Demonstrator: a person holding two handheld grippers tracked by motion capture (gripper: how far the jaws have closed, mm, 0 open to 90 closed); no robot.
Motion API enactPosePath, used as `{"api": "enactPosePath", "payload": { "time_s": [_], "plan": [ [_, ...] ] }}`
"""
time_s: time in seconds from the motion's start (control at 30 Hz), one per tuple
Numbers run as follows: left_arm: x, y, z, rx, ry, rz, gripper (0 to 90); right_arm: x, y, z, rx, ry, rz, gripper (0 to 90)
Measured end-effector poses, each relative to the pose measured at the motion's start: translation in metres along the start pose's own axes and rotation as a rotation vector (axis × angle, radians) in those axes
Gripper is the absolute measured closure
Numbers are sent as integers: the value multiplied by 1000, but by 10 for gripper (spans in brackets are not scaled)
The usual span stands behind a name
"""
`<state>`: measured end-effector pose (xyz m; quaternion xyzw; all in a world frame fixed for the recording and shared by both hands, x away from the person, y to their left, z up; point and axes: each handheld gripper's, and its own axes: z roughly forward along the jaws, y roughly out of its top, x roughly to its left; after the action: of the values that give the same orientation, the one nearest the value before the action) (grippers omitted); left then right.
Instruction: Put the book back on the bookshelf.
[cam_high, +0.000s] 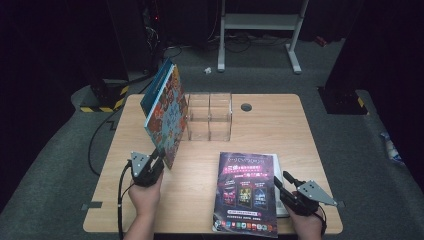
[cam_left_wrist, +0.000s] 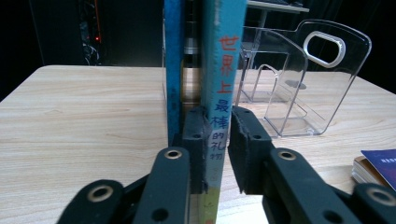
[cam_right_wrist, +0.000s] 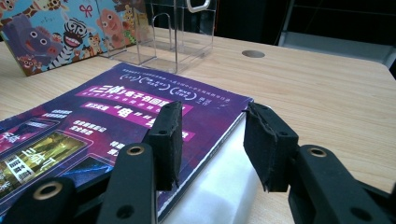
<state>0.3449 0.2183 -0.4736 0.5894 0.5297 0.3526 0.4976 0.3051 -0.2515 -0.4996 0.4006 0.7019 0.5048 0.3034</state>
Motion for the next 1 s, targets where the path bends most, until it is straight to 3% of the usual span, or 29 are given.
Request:
{"api": "enactPosePath", "payload": {
  "time_s": [0.3, 1.0],
  "plan": [
    [-3, 2, 0, 0, -7, 22, 777, 1, 0, 1, 1, -1, 0, 567],
    [-1, 3, 0, 5, -17, 44, 593, 1, -1, 1, 6, 1, -4, 567]
  ]
}}
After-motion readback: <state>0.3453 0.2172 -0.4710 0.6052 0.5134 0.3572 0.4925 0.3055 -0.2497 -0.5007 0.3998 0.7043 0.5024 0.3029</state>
